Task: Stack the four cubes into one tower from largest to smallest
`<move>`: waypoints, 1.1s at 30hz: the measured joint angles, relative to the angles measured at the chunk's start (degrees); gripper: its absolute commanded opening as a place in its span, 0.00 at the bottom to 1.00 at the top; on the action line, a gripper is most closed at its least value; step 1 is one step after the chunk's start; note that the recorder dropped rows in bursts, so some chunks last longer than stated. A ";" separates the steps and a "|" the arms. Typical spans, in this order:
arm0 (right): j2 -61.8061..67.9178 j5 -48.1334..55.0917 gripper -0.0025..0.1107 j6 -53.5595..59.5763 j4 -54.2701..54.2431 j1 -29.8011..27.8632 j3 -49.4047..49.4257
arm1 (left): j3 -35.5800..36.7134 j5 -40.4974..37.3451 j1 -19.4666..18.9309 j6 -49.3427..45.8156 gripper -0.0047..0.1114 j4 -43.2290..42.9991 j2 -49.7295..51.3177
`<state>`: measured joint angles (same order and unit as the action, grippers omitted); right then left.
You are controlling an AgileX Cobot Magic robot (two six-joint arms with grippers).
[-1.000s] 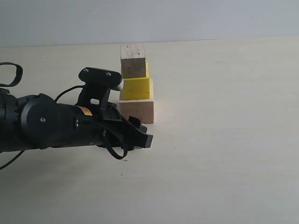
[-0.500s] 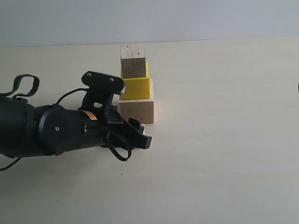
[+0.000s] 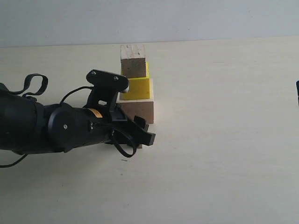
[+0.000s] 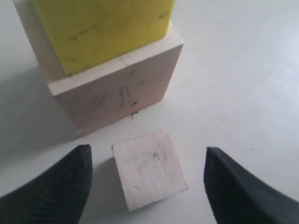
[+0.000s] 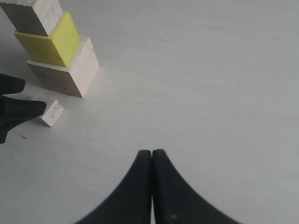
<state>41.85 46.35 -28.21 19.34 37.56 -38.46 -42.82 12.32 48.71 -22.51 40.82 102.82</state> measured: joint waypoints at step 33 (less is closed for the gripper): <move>0.00 -0.27 0.02 0.00 0.00 0.00 0.00 | -0.49 -0.53 0.00 0.10 0.65 -0.10 1.87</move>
<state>41.85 46.08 -28.21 19.34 37.56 -38.46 -43.30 11.79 48.71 -22.41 40.71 104.68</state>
